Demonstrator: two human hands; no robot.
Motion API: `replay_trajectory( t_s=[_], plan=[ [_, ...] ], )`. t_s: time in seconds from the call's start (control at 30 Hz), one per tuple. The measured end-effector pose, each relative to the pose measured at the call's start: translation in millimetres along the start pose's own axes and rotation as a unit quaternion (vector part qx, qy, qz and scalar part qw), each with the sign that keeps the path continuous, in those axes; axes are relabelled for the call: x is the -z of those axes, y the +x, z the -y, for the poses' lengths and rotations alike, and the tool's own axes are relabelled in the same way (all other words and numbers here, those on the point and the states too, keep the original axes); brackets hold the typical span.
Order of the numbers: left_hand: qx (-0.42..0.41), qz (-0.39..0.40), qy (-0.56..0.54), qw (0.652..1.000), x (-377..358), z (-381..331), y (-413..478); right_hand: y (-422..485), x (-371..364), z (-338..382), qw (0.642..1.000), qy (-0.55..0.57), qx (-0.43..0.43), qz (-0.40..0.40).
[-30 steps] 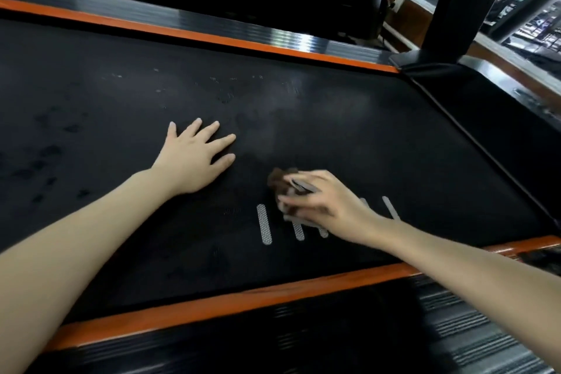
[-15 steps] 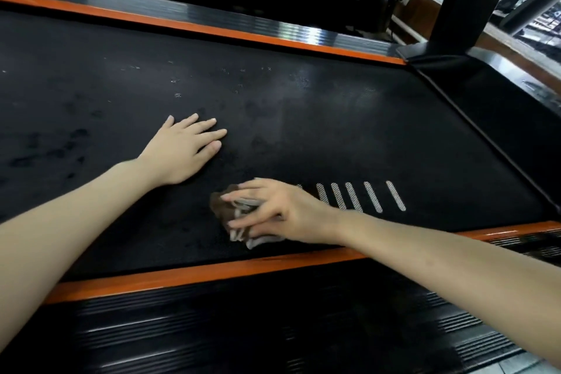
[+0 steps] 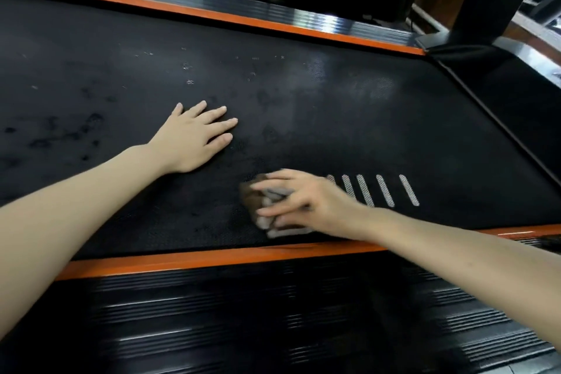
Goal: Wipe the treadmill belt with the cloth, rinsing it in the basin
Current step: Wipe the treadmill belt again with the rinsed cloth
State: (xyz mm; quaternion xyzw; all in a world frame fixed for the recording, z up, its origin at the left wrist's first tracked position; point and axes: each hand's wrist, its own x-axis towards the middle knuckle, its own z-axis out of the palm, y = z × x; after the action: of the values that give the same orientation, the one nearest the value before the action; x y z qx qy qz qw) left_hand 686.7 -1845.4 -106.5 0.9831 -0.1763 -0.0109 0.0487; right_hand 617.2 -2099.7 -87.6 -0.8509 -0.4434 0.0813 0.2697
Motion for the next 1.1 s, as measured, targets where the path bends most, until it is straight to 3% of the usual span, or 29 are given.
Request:
replay_trajectory(
  t_s=[0.1,0.33,0.53,0.6,0.67,0.73,0.8,0.9,1.1],
  plan=[
    [-0.008,-0.011,0.005,1.000,-3.1,3.1,-1.2,40.1,-17.2,12.2,0.999,0.005,0.043,0.001],
    [0.007,-0.005,-0.001,1.000,-2.2,3.6,4.2,39.5,-20.6,1.8,0.992,-0.068,0.107,0.004],
    [0.040,0.009,0.004,0.999,-0.5,3.7,21.7,43.7,-8.8,-21.6,0.990,-0.071,0.115,-0.029],
    [0.043,0.011,0.017,0.999,-2.5,4.6,23.7,52.0,1.1,-43.8,0.992,-0.075,0.080,-0.063],
    [0.042,0.009,0.023,0.999,-5.3,4.7,23.3,57.6,19.5,-81.3,0.985,-0.112,-0.023,-0.128],
    [0.041,0.006,0.018,0.999,-7.1,5.2,22.7,60.9,45.4,-118.0,0.959,-0.161,-0.147,-0.182],
    [0.040,0.008,0.011,0.999,-7.5,6.1,23.1,68.6,69.2,-144.9,0.929,-0.213,-0.238,-0.187],
    [0.040,0.010,0.004,0.999,-10.0,7.8,25.3,90.8,80.4,-159.5,0.920,-0.271,-0.241,-0.150],
    [0.064,0.020,-0.012,0.998,-6.2,6.4,47.7,83.4,71.0,-148.3,0.940,-0.227,-0.201,-0.155]
  ],
)
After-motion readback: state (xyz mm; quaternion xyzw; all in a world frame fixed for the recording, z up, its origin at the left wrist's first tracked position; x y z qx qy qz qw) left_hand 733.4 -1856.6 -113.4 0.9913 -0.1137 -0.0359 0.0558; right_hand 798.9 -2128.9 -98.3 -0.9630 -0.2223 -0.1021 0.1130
